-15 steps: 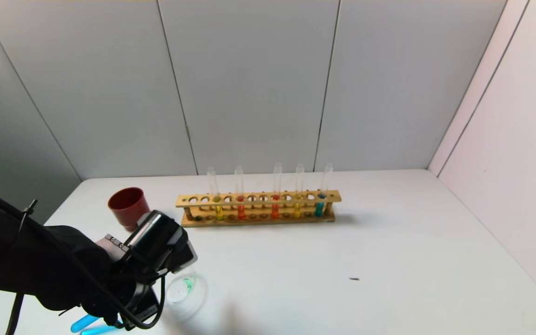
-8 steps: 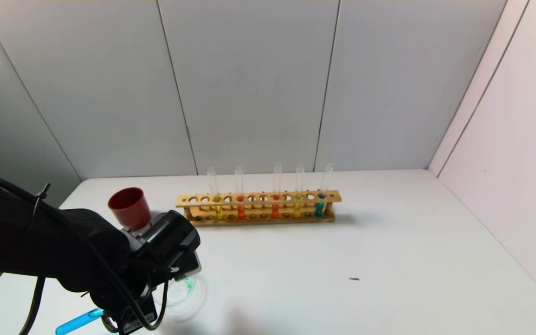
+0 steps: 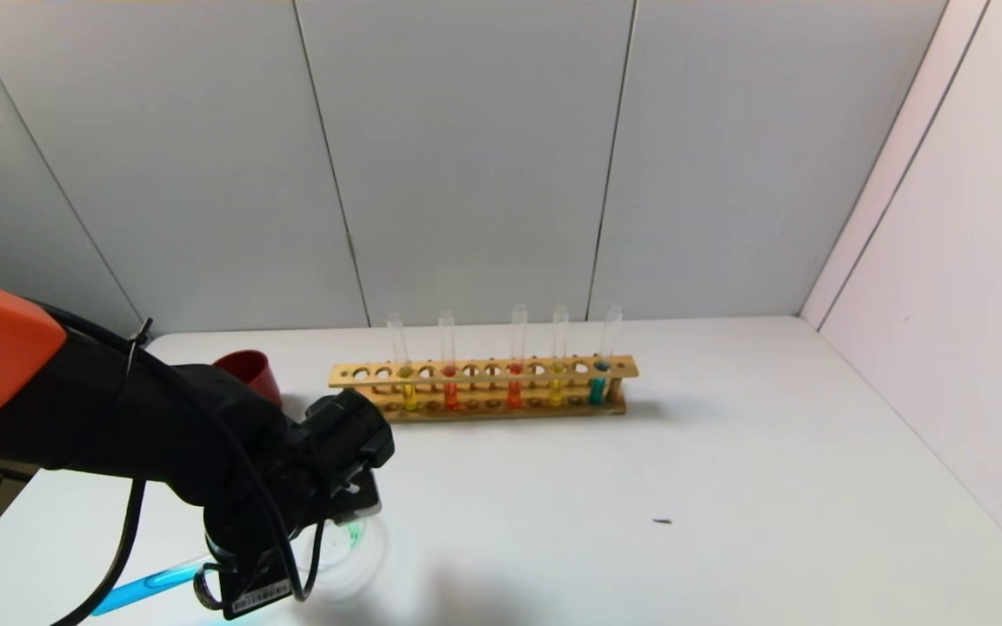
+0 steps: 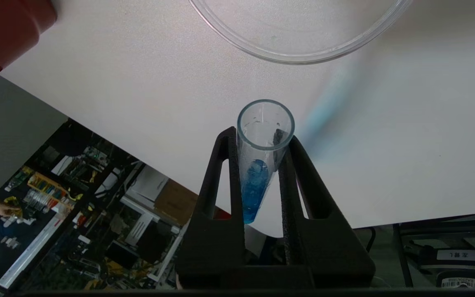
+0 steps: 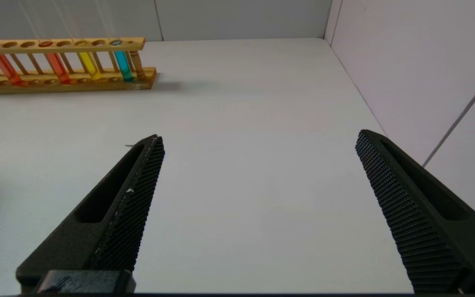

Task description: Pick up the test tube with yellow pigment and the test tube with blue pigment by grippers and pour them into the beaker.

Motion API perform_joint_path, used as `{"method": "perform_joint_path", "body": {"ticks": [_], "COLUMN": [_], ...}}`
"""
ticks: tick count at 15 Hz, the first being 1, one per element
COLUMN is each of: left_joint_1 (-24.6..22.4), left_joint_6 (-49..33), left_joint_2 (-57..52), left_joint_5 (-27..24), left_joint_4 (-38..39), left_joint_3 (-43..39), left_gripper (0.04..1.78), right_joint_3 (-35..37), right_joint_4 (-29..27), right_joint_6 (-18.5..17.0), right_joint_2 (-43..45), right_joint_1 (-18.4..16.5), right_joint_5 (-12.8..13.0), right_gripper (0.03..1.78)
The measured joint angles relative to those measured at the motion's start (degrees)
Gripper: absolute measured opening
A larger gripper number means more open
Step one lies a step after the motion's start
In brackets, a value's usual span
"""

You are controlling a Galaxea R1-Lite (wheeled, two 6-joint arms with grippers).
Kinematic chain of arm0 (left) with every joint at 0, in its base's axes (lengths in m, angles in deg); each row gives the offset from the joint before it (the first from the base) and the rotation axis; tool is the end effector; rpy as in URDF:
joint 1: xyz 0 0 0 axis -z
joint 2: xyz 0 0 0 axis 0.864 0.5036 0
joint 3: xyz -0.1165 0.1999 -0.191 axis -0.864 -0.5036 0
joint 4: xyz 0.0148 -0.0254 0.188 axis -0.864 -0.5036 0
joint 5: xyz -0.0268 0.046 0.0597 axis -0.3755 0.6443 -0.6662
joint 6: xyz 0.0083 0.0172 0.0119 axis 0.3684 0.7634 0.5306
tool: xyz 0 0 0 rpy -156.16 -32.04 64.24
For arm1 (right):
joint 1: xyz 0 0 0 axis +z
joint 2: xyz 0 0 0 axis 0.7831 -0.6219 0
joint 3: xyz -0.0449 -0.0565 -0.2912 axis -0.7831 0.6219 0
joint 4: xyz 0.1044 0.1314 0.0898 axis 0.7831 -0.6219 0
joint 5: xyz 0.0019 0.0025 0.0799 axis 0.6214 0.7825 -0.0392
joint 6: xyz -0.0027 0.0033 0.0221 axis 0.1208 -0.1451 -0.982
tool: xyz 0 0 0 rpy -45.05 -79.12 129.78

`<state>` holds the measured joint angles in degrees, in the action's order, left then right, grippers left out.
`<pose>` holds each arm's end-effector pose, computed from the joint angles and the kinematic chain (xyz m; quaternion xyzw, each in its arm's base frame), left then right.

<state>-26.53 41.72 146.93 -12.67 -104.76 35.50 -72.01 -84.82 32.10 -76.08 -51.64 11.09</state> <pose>0.2270 -0.1344 0.0917 0.5270 0.5479 -0.1418 0.6340 -0.0238 -0.0001 0.0756 0.0076 0.0099 -0.0047 0.9999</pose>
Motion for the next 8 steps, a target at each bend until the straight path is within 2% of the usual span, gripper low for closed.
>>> {"method": "perform_joint_path", "body": {"ticks": [8], "left_joint_1": [0.3], "left_joint_6": [0.7], "left_joint_2": [3.9], "left_joint_5": [1.9], "left_joint_4": [-9.2], "left_joint_3": [5.8], "left_gripper": [0.30], "right_joint_3": [0.0], "right_joint_4": [0.0], "right_joint_6": [0.0], "right_joint_2": [0.0], "right_joint_1": [0.0], "right_joint_5": [0.0], "right_gripper": [1.70]}}
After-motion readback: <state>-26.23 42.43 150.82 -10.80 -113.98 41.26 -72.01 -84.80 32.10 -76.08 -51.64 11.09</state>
